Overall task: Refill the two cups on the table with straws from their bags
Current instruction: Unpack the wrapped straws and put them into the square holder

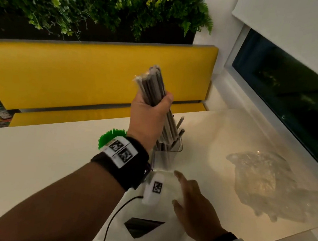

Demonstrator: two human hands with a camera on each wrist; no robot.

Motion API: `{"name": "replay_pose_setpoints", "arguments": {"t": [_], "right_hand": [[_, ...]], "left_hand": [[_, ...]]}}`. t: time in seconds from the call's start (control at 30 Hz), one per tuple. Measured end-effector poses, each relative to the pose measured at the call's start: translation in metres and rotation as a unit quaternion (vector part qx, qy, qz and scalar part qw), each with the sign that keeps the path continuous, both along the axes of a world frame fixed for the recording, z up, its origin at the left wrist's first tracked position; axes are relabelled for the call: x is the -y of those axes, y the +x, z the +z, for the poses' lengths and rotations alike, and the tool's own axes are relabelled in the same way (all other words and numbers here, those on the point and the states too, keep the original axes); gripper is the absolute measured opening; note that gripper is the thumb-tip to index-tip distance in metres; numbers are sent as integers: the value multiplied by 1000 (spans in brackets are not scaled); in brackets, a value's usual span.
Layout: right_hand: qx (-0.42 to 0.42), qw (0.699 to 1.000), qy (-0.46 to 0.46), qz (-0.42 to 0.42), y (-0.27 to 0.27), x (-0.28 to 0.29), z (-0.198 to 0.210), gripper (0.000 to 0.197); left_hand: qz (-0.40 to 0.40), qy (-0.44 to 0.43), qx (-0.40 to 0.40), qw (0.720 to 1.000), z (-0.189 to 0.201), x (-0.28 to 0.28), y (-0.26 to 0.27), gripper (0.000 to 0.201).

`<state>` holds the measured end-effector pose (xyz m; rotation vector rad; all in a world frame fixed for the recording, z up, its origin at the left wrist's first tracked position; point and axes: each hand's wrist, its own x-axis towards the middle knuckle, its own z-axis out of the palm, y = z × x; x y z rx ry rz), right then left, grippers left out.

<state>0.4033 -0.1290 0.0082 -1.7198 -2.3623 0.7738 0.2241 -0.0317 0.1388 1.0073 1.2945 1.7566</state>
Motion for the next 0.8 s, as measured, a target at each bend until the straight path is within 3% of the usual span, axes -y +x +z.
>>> {"name": "replay_pose_setpoints", "arguments": {"t": [0.07,0.13,0.2,0.27,0.37,0.43,0.53,0.6,0.7,0.73,0.8], "right_hand": [[72,996,58,9,-4,-11,-3,93],[117,985,128,9,-11,-28,-5,95],[131,982,136,10,-17,-46,-5,93],[143,982,120,27,-23,-57,-4,89],[160,981,104,35,-25,-64,-6,84],[164,980,113,29,-25,-64,-4,83],[182,977,103,31,-28,-64,-1,82],[178,979,94,24,-30,-64,3,83],[159,980,121,16,-30,-63,1,86],[155,979,133,15,-30,-62,0,86],[148,976,161,17,-29,-60,-3,86]], "left_hand": [[5,-46,-19,999,-23,-15,5,8],[4,-85,-65,994,-51,-29,5,12],[21,-130,-150,980,-75,-39,2,26],[20,-174,-261,949,-92,-42,0,50],[-44,-236,-390,889,-85,-37,4,65],[-74,-273,-419,863,-78,-39,0,84],[-66,-212,-376,899,-62,-40,-11,116],[-23,-120,-418,900,-45,-42,-9,116],[11,-54,-563,825,-36,-50,5,95],[-30,-68,-618,783,-44,-54,9,86],[-137,-119,-719,671,-73,-60,9,71]]}}
